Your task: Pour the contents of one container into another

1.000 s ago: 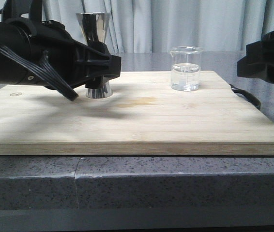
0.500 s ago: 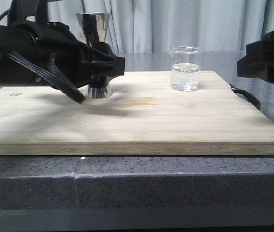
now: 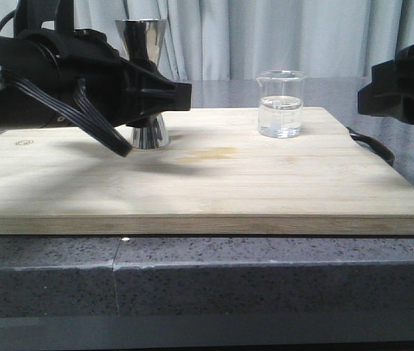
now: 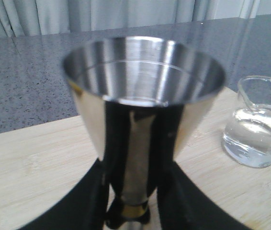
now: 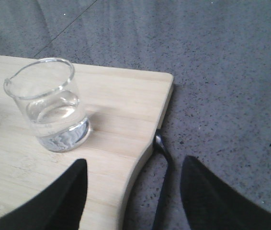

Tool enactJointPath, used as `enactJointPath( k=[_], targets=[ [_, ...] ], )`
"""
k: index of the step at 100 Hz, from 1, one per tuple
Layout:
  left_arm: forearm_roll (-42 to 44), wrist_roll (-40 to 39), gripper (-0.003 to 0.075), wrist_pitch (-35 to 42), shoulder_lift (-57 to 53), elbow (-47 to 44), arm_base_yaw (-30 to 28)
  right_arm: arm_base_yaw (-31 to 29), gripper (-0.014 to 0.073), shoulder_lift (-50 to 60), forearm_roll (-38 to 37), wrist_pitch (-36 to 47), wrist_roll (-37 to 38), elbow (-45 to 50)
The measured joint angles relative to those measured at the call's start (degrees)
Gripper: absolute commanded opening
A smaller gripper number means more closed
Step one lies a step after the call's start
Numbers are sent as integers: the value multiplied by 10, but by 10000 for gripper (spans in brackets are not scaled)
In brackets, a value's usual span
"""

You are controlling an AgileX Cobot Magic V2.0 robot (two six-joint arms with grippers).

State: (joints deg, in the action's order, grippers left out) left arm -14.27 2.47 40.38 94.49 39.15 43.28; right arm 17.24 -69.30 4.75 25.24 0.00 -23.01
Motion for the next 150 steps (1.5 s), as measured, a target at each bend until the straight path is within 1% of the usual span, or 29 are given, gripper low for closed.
enactJointPath(
  k=[3,5,21,35,41,54,63,82,89,94,150],
  targets=[
    [0,0,-8,2,0,0,0,0,382,0,0,0,0,0],
    [1,0,-20,2,0,0,0,0,382,0,0,0,0,0],
    [1,0,-20,5,0,0,0,0,382,0,-15,6,0,0],
    [1,-13,-20,2,-1,0,0,9,383,-4,-42,46,11,0],
    [4,-25,-20,-9,-9,0,0,15,383,-13,-51,62,15,0],
    [18,-29,-20,-27,-39,0,8,23,386,-43,-61,87,15,0],
    [24,-30,-20,-50,-65,5,14,26,391,-68,-68,118,15,0],
    [41,-30,-20,-93,-96,15,17,28,504,-123,-95,194,16,0],
    [42,-30,-20,-96,-103,15,17,28,530,-138,-97,213,16,0],
    [42,-30,-20,-97,-109,15,17,28,533,-148,-99,224,16,-1],
    [43,-30,-20,-114,-117,15,17,28,531,-228,-118,246,17,-77]
  ],
)
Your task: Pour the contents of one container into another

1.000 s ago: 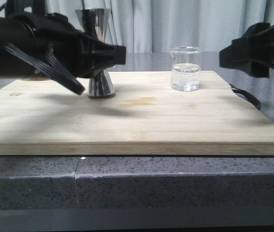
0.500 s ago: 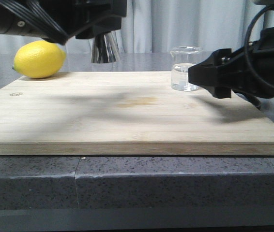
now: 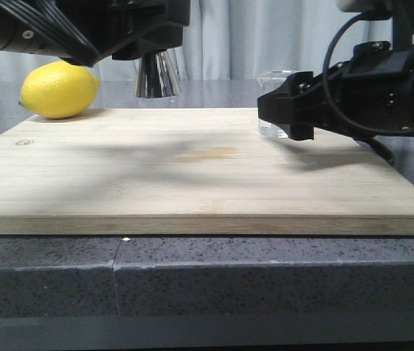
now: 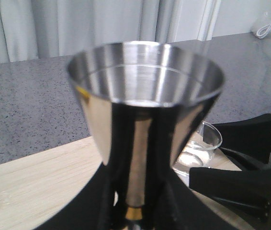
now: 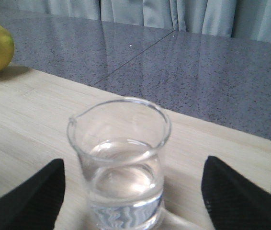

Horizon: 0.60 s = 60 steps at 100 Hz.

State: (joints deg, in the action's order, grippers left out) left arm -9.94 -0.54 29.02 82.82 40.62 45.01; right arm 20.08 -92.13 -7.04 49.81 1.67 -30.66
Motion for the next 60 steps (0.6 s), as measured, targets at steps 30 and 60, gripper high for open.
enactJointPath(
  k=[30,60],
  targets=[
    [2,0,-20,-2,0,0,0,0,528,-37,-9,3,2,-35],
    [2,0,-20,-2,0,0,0,0,514,-41,-14,3,2,-36]
  ],
)
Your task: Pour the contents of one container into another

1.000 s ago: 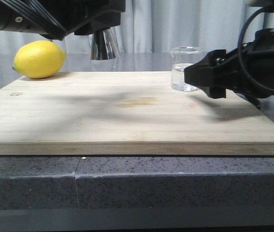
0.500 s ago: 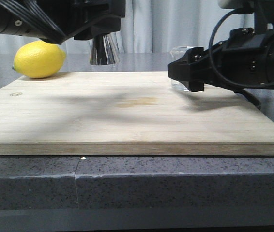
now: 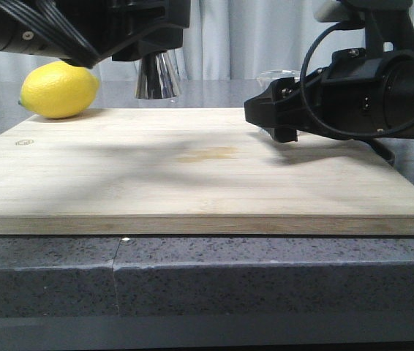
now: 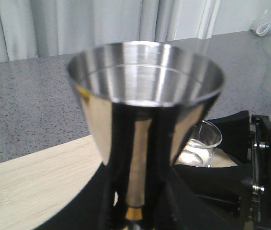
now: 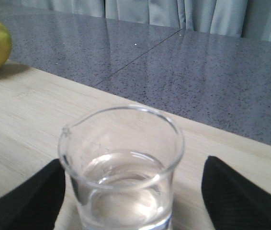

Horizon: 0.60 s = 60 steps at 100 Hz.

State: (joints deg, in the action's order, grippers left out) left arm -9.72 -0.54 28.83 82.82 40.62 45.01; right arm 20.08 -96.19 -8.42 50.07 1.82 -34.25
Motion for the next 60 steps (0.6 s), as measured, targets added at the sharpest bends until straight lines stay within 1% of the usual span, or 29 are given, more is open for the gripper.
enactJointPath(
  k=[4,21,38,49,60],
  targets=[
    [0,0,-20,0,0,0,0,0,492,0,0,0,0,0],
    [0,0,-20,0,0,0,0,0,345,0,0,0,0,0],
    [0,0,-20,0,0,0,0,0,253,0,-1,1,0,0],
    [0,0,-20,0,0,0,0,0,207,0,-1,2,0,0],
    [0,0,-20,0,0,0,0,0,202,0,-1,2,0,0]
  ],
)
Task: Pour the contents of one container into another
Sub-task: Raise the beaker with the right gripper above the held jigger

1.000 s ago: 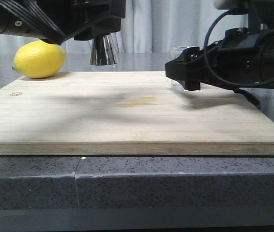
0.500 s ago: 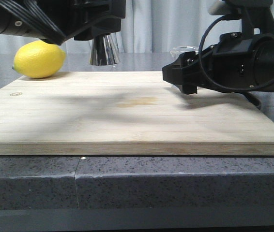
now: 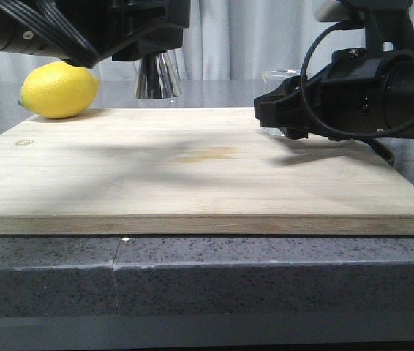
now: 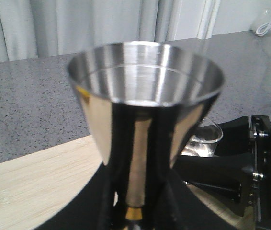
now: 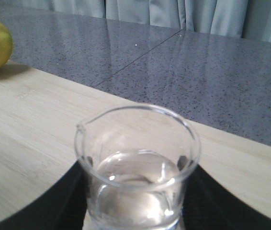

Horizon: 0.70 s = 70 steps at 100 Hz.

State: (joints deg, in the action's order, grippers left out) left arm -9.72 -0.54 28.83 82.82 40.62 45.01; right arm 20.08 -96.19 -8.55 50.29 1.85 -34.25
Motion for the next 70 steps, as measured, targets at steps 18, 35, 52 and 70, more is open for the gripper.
enactJointPath(
  k=[18,35,52,70],
  targets=[
    [0,0,-20,0,0,0,0,0,202,0,-1,0,0,0],
    [0,0,-20,-4,0,0,0,0,202,26,-18,-3,0,0],
    [0,0,-20,-6,0,0,0,0,202,87,-45,-49,0,-14],
    [1,0,-20,-9,0,0,10,1,202,136,-106,-105,0,-54]
  ],
)
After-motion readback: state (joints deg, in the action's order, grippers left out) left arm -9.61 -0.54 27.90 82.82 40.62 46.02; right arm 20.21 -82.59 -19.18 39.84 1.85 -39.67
